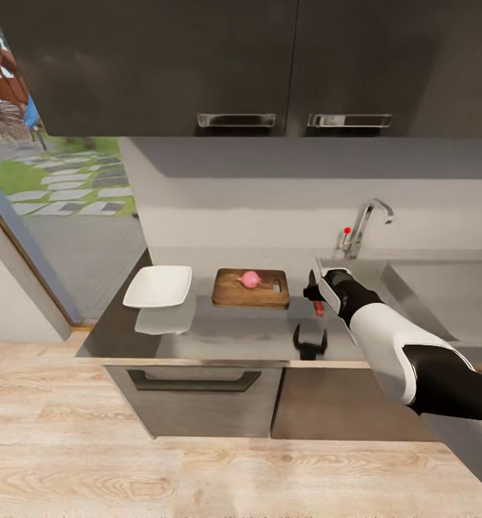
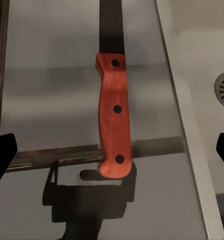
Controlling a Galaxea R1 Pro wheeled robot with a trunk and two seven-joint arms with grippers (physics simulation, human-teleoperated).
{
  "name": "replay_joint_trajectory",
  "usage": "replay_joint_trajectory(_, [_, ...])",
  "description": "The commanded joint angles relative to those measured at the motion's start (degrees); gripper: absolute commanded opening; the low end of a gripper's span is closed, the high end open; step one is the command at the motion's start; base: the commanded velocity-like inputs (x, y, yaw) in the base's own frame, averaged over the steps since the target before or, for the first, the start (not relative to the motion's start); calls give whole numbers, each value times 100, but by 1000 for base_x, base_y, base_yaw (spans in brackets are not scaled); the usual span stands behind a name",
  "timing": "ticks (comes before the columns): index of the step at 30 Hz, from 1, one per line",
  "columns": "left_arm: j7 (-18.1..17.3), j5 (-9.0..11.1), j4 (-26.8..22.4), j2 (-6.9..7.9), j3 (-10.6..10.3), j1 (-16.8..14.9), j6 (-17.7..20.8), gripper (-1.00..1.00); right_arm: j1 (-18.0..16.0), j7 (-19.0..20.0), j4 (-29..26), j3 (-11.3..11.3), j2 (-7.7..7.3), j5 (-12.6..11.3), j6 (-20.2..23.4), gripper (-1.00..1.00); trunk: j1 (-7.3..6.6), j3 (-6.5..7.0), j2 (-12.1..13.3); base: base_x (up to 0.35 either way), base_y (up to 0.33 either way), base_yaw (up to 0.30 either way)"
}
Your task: In the kitchen, take the Vidalia onion out of the sink, dice it on the chopping board with the paring knife, put the diced onion into the bowl on the countertop, then place both the paring knife and the chopping board into the sink.
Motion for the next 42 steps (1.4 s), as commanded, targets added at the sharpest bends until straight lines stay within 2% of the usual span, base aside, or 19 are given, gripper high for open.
replay_joint_trajectory(1, [-16, 35, 22, 1, -9, -10, -32, 100, -4, -13, -7, -38, 5, 24, 24, 100, 24, -37, -50, 0, 0, 0])
replay_joint_trajectory(20, [-16, 35, 22, -6, -9, -10, -30, 100, -3, 4, -14, -54, -11, 15, 20, 100, 441, -553, -813, 0, 0, 0])
replay_joint_trajectory(25, [-16, 35, 22, -6, -9, -10, -32, 100, -3, 395, -15, -58, -64, 42, 20, 100, 551, -686, -1013, 0, 0, 0])
replay_joint_trajectory(31, [-16, 35, 22, -6, -9, -10, -32, 100, -3, 644, -15, -55, -192, 53, 20, 100, 551, -737, -1013, 0, 0, 0])
replay_joint_trajectory(42, [-16, 35, 22, -6, -9, -10, -24, 100, -3, 678, -15, -55, -214, 59, 20, 100, 551, -811, -1013, 73, -67, 0])
